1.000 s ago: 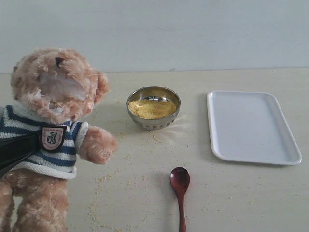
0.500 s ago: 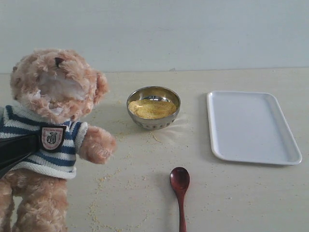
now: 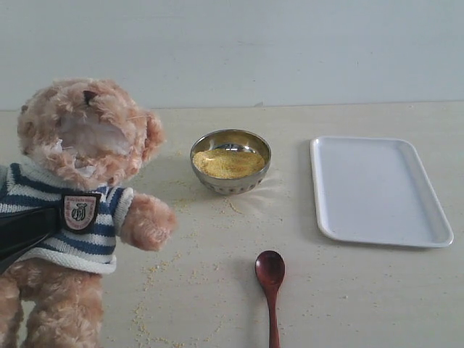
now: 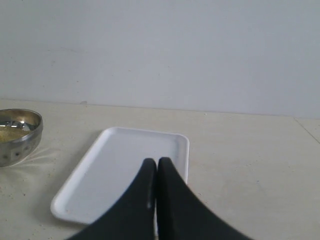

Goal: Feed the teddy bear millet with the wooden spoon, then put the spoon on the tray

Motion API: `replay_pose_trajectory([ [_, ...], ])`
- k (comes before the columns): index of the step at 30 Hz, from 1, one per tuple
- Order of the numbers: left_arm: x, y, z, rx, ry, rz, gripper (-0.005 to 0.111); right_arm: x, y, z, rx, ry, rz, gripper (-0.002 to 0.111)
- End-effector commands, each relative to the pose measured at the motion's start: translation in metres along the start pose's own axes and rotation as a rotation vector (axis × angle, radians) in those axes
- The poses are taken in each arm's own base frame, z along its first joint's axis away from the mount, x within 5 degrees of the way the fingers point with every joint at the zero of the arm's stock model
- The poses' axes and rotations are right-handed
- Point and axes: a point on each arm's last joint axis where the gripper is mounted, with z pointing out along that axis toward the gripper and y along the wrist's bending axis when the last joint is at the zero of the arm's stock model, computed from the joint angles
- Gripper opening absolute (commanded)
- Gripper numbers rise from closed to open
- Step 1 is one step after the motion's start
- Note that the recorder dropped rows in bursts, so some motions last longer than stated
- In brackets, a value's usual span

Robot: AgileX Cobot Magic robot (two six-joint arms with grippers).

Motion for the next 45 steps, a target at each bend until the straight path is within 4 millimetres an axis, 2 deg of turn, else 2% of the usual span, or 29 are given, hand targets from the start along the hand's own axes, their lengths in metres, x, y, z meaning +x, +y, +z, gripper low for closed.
replay_pose_trajectory([
  [1, 0.0, -0.001, 0.0, 0.014, -0.016, -0.032, 0.005, -0.013, 0.0, -0.001, -0.033, -0.147, 0.433, 0.0],
  [2, 0.0, -0.001, 0.0, 0.014, -0.016, -0.032, 0.005, -0.017, -0.001, -0.002, -0.045, -0.184, 0.601, 0.0],
  [4, 0.0, -0.001, 0.0, 0.014, -0.016, -0.032, 0.005, -0.022, -0.004, -0.003, -0.058, -0.249, 0.797, 0.0],
  [10, 0.0, -0.001, 0.0, 0.011, -0.016, -0.032, 0.005, -0.032, -0.009, -0.007, -0.069, -0.379, 0.892, 0.0],
  [13, 0.0, -0.001, 0.0, 0.011, -0.016, -0.032, 0.005, -0.025, -0.005, -0.004, -0.082, -0.282, 0.957, 0.0],
  [15, 0.0, -0.001, 0.0, 0.011, -0.016, -0.032, 0.005, -0.021, 0.001, -0.004, -0.077, -0.124, 0.892, 0.0],
  [18, 0.0, -0.001, 0.0, 0.011, -0.016, -0.032, 0.005, -0.029, 0.009, -0.009, -0.101, 0.045, 0.678, 0.003],
  [20, 0.0, -0.001, 0.0, 0.011, -0.015, -0.032, 0.005, -0.053, 0.02, -0.011, -0.226, 0.101, 0.506, 0.015],
  [21, 0.0, -0.001, 0.0, 0.011, -0.015, -0.032, 0.005, -0.073, 0.031, -0.01, -0.345, 0.129, 0.407, 0.028],
  [22, 0.0, -0.001, 0.0, 0.011, -0.015, -0.032, 0.005, -0.081, 0.036, -0.007, -0.406, 0.168, 0.367, 0.033],
  [23, 0.0, -0.001, 0.0, 0.011, -0.015, -0.032, 0.005, -0.088, 0.041, 0.005, -0.457, 0.288, 0.331, 0.036],
  [26, 0.0, -0.001, 0.0, 0.011, -0.015, -0.032, 0.005, -0.083, 0.042, 0.041, -0.456, 0.514, 0.289, 0.036],
  [28, 0.0, -0.001, 0.0, 0.011, -0.015, -0.032, 0.005, -0.071, 0.045, 0.07, -0.499, 0.659, 0.271, 0.036],
  [30, 0.0, -0.001, 0.0, 0.011, -0.015, -0.032, 0.005, -0.061, 0.049, 0.083, -0.535, 0.728, 0.257, 0.036],
  [33, 0.0, -0.001, 0.0, 0.011, -0.015, -0.032, 0.005, -0.059, 0.054, 0.093, -0.53, 0.698, 0.103, 0.036],
  [36, 0.0, -0.001, 0.0, 0.011, -0.015, -0.032, 0.005, -0.072, 0.051, 0.098, -0.44, 0.698, -0.016, 0.036],
  [40, 0.0, -0.001, 0.0, 0.011, -0.015, -0.032, 0.005, -0.082, 0.05, 0.097, -0.393, 0.737, -0.063, 0.036],
  [45, 0.001, -0.001, 0.0, 0.01, -0.015, -0.028, 0.005, -0.086, 0.056, 0.097, -0.401, 0.724, -0.027, 0.036],
])
